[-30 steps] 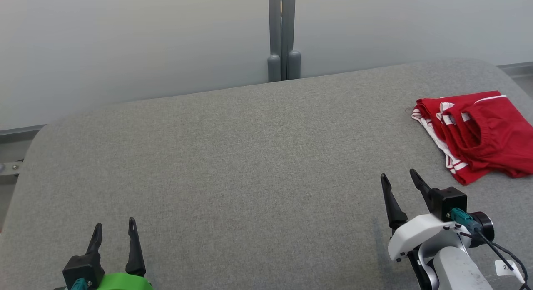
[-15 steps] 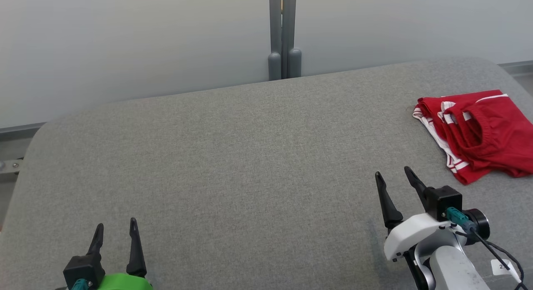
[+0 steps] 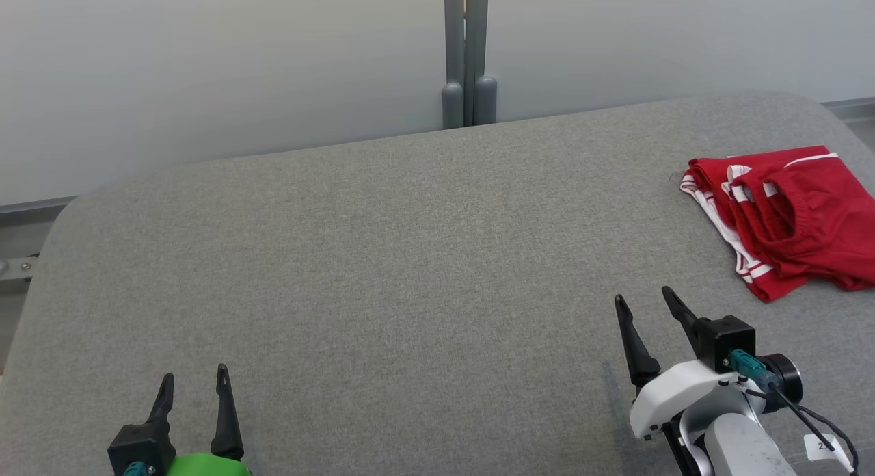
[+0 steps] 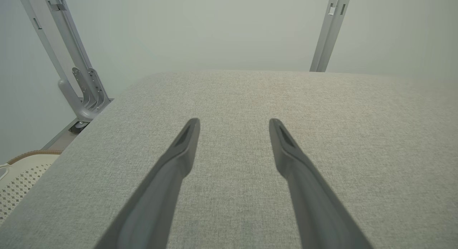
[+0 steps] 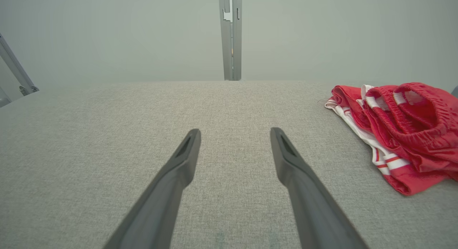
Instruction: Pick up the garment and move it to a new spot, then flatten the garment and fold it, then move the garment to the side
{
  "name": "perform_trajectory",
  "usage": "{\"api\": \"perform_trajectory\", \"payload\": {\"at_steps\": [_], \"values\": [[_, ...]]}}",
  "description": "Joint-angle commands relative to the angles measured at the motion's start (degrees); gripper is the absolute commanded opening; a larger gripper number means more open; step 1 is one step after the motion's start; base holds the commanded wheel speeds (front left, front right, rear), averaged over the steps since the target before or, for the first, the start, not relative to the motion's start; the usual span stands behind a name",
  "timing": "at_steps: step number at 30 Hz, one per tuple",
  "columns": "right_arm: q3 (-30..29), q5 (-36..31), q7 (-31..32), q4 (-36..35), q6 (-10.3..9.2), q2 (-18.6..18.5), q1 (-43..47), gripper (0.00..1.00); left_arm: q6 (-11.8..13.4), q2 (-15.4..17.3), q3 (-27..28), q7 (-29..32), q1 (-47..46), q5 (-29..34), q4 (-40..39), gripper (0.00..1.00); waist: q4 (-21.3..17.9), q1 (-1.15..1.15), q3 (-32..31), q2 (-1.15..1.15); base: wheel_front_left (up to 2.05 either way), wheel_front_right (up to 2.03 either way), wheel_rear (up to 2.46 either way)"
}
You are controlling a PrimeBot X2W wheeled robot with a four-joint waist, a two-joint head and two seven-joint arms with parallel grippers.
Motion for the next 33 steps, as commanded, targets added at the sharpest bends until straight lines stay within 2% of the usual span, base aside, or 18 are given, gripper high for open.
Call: {"api": "perform_trajectory", "payload": {"at_steps": [1, 27, 28, 33], "values": [[0.1, 0.1, -0.1, -1.1, -0.01, -0.4, -1.9, 1.0, 0.1, 0.3, 0.1, -0.1, -1.1, 0.0, -1.0, 1.0, 0.0, 0.0, 0.0, 0.0, 0.0, 0.0, 0.0], [-0.5, -0.8, -0.1, -2.1, -0.01, -0.5, -2.3, 1.0, -0.6, 0.4, -0.1, -0.2, -2.0, -0.1, -1.3, 1.0, 0.5, 0.0, 0.8, 0.0, 0.0, 0.0, 0.0], [-0.3, -0.6, 0.0, -1.2, 0.0, -0.1, -0.9, 0.0, -0.5, 0.0, -0.2, 0.0, -0.2, 0.0, -0.5, 0.0, 0.5, 0.0, 0.9, 0.0, 0.0, 0.0, 0.0], [-0.4, -0.4, 0.1, 1.1, 0.0, 0.3, 1.3, 0.0, -0.5, -0.3, -0.2, 0.4, 0.4, -0.1, 2.0, 0.0, 0.5, 0.0, 0.9, 0.0, 0.0, 0.0, 0.0]]}}
